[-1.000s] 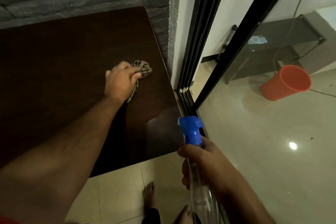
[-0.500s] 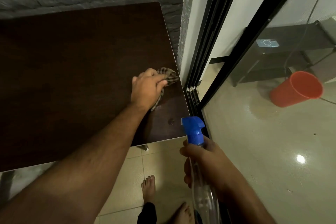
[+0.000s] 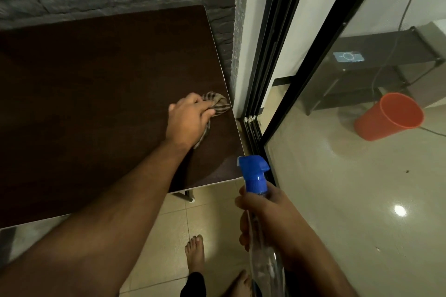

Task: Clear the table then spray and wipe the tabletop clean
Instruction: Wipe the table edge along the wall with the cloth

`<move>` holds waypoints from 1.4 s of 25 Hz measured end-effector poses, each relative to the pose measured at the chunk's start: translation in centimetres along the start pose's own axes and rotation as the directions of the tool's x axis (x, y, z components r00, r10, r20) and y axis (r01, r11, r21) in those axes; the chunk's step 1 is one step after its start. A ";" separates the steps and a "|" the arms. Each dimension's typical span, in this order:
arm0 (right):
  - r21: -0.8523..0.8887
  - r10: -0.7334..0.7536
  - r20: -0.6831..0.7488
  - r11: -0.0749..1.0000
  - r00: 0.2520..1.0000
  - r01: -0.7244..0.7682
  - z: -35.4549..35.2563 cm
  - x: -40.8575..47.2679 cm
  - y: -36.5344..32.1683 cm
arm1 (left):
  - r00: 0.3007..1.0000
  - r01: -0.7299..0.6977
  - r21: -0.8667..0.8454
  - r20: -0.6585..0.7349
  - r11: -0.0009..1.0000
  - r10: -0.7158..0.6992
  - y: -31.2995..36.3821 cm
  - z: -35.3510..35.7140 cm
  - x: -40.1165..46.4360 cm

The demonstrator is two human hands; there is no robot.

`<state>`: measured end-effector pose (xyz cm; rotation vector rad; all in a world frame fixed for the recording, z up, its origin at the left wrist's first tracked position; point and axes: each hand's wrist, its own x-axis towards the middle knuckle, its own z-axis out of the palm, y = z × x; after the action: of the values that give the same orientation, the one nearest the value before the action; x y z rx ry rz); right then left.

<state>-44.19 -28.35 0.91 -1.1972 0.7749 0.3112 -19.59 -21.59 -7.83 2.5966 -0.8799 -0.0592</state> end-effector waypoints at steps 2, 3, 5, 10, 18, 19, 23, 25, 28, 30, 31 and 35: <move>0.011 0.005 0.004 1.000 1.000 -0.005 0.1 -0.1 0.1 | 0.988 -0.130 -0.035 0.075 0.991 0.132 1.8 1.0 -2.9; 0.016 0.004 0.008 1.000 1.000 -0.004 0.0 -0.1 -0.1 | 0.966 -0.231 -0.039 0.113 0.972 0.234 1.4 1.1 -5.4; 0.018 0.006 0.011 1.000 1.000 -0.006 -0.5 -0.3 -0.1 | 0.936 -0.328 -0.064 0.116 0.942 0.333 -1.2 0.1 -9.5; 0.020 0.011 -0.011 1.000 1.000 -0.011 -1.2 -0.2 0.3 | 0.999 -0.026 0.030 -0.033 0.999 0.027 -2.7 -0.3 -2.8; 0.041 -0.020 -0.022 0.999 1.000 0.020 -1.7 -0.4 -0.1 | 0.925 -0.352 -0.075 0.125 0.933 0.359 -0.1 -0.7 -12.9; 0.048 -0.020 -0.033 0.999 0.999 0.021 -2.0 -0.5 0.0 | 0.931 -0.344 -0.039 0.116 0.938 0.346 -2.0 -1.6 -12.6; 0.031 -0.029 -0.062 0.999 0.998 0.031 -2.8 -0.6 0.3 | 0.995 -0.099 0.048 0.008 0.994 0.099 -2.3 -0.9 -5.3; 0.016 -0.047 -0.064 0.999 0.997 0.048 -2.7 -0.6 0.3 | 0.997 -0.079 0.016 -0.012 0.997 0.079 1.4 0.9 -3.0; 0.014 -0.053 -0.060 0.998 0.997 0.054 -2.4 -0.7 0.2 | 0.974 -0.219 -0.025 0.053 0.975 0.220 5.1 2.7 -5.3; 0.012 -0.051 -0.047 0.999 0.998 0.051 -2.1 -0.7 0.0 | 0.944 -0.313 -0.051 0.092 0.949 0.316 4.8 2.2 -8.8; 0.010 -0.050 -0.039 0.999 0.998 0.050 -2.0 -0.7 -0.1 | 0.934 -0.338 -0.070 0.096 0.939 0.343 4.1 1.8 -10.1; 0.000 -0.057 -0.029 0.998 0.998 0.057 -1.1 -0.8 -0.8 | 0.909 -0.390 -0.052 0.135 0.919 0.394 0.2 -0.2 -13.7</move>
<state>-44.66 -29.50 1.87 -1.2234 0.7646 0.2468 -30.65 -13.54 -8.72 2.3643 -1.4285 -0.1436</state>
